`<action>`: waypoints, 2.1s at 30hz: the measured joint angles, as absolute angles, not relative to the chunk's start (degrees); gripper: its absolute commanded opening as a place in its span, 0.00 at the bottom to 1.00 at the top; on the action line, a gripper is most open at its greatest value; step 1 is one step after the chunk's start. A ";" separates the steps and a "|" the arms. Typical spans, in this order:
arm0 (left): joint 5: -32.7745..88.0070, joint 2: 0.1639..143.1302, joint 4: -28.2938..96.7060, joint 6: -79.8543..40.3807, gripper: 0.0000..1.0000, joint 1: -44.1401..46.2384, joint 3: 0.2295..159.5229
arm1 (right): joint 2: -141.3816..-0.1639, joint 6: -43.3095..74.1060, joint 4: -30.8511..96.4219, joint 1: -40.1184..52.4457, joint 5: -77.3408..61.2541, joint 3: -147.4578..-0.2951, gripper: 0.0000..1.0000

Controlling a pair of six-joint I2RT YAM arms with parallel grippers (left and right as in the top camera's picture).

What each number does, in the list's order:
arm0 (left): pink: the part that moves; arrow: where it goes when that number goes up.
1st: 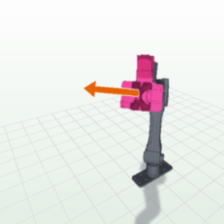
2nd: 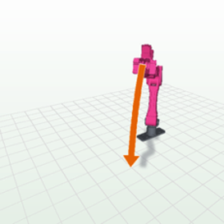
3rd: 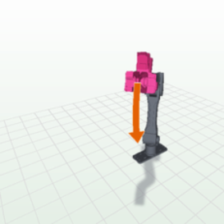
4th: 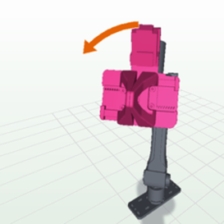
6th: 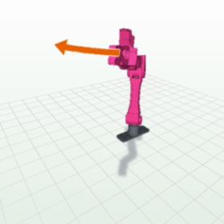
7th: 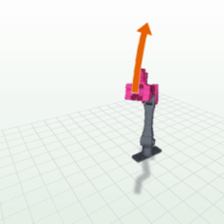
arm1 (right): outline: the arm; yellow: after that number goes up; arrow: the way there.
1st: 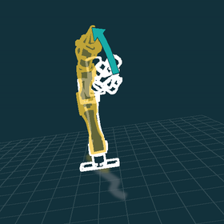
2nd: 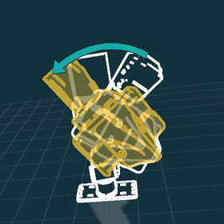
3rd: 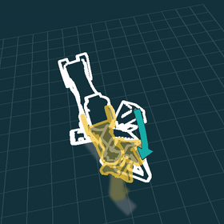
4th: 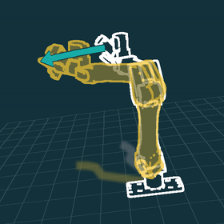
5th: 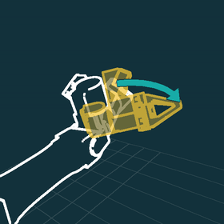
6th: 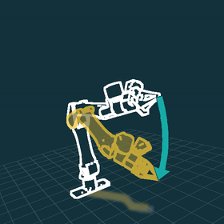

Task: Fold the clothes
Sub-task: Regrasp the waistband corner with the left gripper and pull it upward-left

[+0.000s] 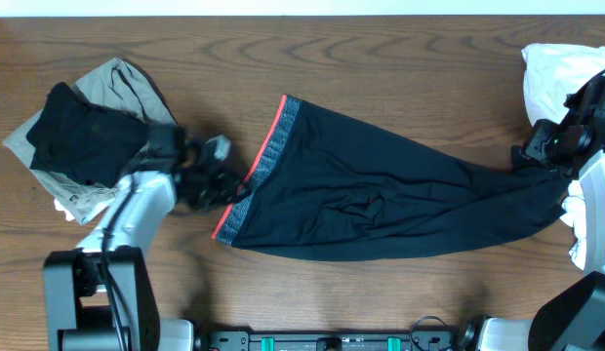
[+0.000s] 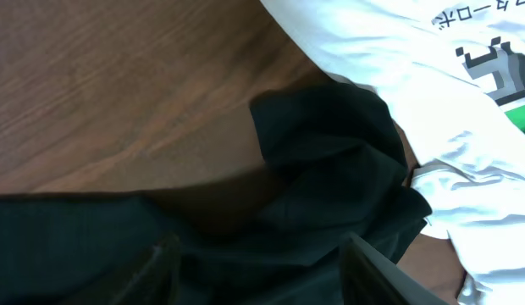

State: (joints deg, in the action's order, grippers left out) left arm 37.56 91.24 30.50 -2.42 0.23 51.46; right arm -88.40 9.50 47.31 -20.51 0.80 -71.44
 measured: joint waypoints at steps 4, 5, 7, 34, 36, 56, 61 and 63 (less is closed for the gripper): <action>32.99 91.24 24.84 -2.00 0.38 7.16 58.24 | -88.40 9.45 48.58 -20.38 -1.48 -71.44 0.57; 31.53 91.22 22.26 -1.85 0.37 8.73 59.16 | -88.40 9.45 48.99 -20.38 -2.17 -71.44 0.57; 29.02 91.20 17.63 -1.67 0.37 11.09 60.36 | -88.40 9.45 49.80 -20.38 -3.22 -71.44 0.56; 30.06 116.22 -4.64 -10.07 0.24 16.73 62.67 | -88.40 9.39 53.17 -20.38 -6.02 -71.44 0.56; 29.61 116.62 -4.27 -10.70 0.23 16.29 63.33 | -88.40 9.39 53.69 -20.38 -6.02 -71.44 0.58; 29.67 116.11 5.69 -22.28 0.26 -4.93 65.91 | -88.40 8.69 56.75 -20.38 -6.04 -71.44 0.66; 33.85 115.74 11.44 -22.24 0.28 -3.60 66.30 | -88.44 8.38 53.45 -20.38 -6.07 -71.42 0.66; 35.64 115.52 14.46 -22.02 0.28 -2.59 66.37 | -88.77 8.25 49.93 -20.38 -6.04 -71.42 0.64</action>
